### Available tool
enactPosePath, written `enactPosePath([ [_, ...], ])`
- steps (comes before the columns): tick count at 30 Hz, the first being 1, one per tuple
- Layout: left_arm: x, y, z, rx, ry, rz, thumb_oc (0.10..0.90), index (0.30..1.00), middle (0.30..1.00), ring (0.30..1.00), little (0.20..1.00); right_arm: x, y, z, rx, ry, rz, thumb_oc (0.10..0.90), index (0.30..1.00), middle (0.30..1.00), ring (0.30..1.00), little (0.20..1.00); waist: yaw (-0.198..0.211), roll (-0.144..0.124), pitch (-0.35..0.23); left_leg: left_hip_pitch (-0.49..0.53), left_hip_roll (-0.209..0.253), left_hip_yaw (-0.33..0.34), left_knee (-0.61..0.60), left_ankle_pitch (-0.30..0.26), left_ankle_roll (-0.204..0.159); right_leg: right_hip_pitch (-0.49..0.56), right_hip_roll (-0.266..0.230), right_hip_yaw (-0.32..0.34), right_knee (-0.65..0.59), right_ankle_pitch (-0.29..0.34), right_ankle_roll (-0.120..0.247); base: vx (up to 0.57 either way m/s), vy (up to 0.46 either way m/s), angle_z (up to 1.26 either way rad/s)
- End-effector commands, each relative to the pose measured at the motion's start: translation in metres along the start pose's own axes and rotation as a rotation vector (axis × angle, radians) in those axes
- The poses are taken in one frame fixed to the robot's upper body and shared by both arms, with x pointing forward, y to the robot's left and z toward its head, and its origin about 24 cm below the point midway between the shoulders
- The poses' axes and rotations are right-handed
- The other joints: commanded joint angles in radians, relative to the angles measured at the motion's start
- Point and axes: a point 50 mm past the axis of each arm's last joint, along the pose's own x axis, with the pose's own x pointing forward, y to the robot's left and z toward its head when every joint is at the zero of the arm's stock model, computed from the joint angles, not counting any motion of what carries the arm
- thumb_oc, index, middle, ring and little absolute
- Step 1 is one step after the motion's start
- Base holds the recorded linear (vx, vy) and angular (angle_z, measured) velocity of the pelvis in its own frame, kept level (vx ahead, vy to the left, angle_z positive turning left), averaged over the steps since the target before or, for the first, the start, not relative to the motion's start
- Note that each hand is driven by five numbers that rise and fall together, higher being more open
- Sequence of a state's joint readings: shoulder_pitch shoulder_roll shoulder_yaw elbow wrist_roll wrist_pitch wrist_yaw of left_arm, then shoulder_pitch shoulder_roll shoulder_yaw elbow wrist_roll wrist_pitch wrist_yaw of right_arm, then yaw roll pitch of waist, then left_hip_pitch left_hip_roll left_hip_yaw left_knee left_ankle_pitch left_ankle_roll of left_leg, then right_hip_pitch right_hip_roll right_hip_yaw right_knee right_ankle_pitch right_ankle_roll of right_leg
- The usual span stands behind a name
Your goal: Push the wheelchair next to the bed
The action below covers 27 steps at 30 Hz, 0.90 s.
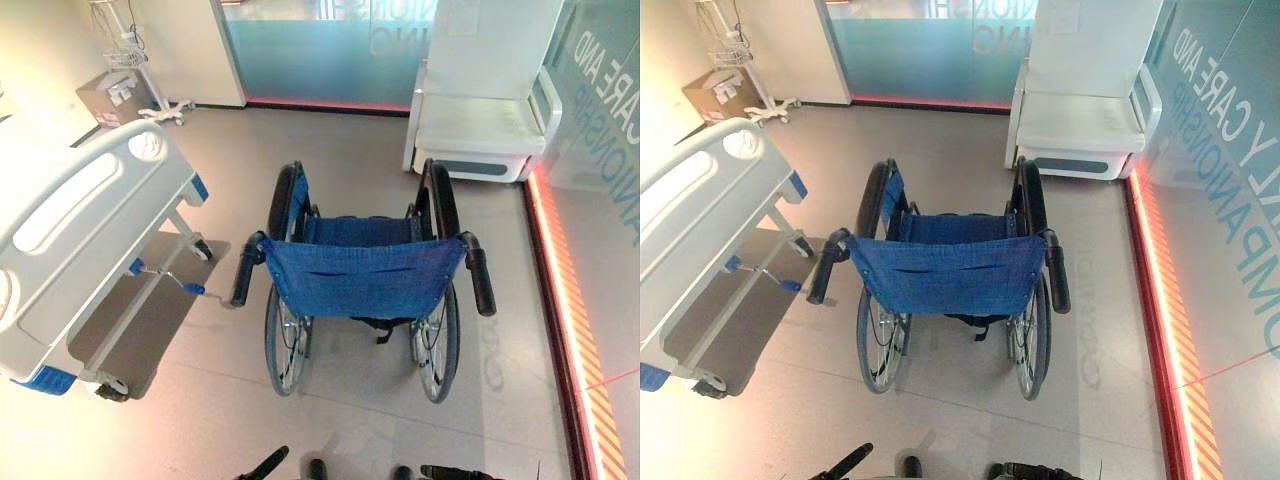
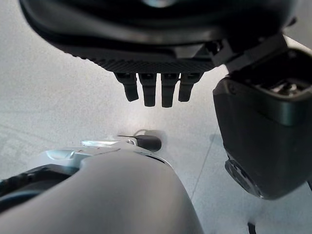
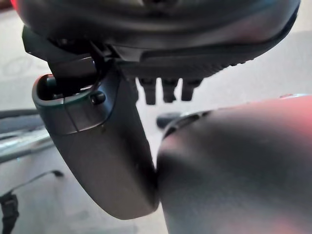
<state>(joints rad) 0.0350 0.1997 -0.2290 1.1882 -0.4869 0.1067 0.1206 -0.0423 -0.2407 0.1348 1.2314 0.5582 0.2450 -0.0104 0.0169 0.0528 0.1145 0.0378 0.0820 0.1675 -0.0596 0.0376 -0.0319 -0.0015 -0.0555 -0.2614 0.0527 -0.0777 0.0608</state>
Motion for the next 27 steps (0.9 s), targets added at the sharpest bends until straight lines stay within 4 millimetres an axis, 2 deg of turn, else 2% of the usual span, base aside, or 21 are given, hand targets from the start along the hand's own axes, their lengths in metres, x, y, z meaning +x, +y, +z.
enactPosePath([
  [1, 0.001, -0.004, 0.012, -0.012, 0.007, -0.006, 0.8, 0.9, 0.9, 0.9, 0.9, 0.002, 0.003, -0.025, -0.043, 0.111, -0.006, 0.8, 0.9, 0.9, 0.9, 0.9, -0.004, -0.037, 0.046, 0.023, -0.041, 0.002, -0.026, -0.035, 0.003, 0.048, -0.047, 0.025, -0.121, 0.121, 0.051, 0.0, 0.0, 0.0],
  [11, 0.001, 0.0, 0.006, -0.011, 0.014, 0.032, 0.8, 0.9, 0.9, 0.9, 0.9, 0.002, 0.001, -0.028, -0.027, 0.119, -0.005, 0.8, 0.9, 0.9, 0.9, 0.9, 0.001, -0.04, 0.045, 0.028, -0.04, 0.002, -0.028, -0.038, 0.001, 0.06, -0.044, 0.016, -0.13, 0.118, 0.05, 0.0, -0.003, 0.03],
  [20, 0.001, 0.004, 0.009, -0.053, -0.006, 0.052, 0.8, 0.9, 0.9, 0.9, 0.9, 0.002, -0.005, -0.025, 0.001, 0.084, -0.062, 0.8, 0.9, 0.9, 0.9, 0.9, -0.003, -0.036, 0.041, 0.038, -0.038, 0.007, -0.028, -0.039, -0.001, 0.069, -0.043, 0.019, -0.132, 0.115, 0.047, 0.0, 0.0, 0.0],
  [25, 0.001, 0.01, 0.013, -0.094, -0.033, 0.076, 0.8, 0.9, 0.9, 0.9, 0.9, 0.001, -0.01, -0.02, 0.053, 0.046, -0.092, 0.8, 0.9, 0.9, 0.9, 0.9, -0.005, -0.035, 0.039, 0.045, -0.036, 0.011, -0.028, -0.04, -0.004, 0.076, -0.042, 0.019, -0.132, 0.113, 0.046, 0.0, 0.0, 0.0],
  [27, 0.001, 0.015, 0.022, -0.148, -0.072, 0.09, 0.8, 0.9, 0.9, 0.9, 0.9, 0.0, -0.014, -0.009, 0.09, -0.014, -0.099, 0.8, 0.9, 0.9, 0.9, 0.9, -0.009, -0.032, 0.04, 0.048, -0.035, 0.012, -0.028, -0.038, -0.006, 0.079, -0.042, 0.022, -0.132, 0.114, 0.047, 0.0, 0.0, 0.0],
])
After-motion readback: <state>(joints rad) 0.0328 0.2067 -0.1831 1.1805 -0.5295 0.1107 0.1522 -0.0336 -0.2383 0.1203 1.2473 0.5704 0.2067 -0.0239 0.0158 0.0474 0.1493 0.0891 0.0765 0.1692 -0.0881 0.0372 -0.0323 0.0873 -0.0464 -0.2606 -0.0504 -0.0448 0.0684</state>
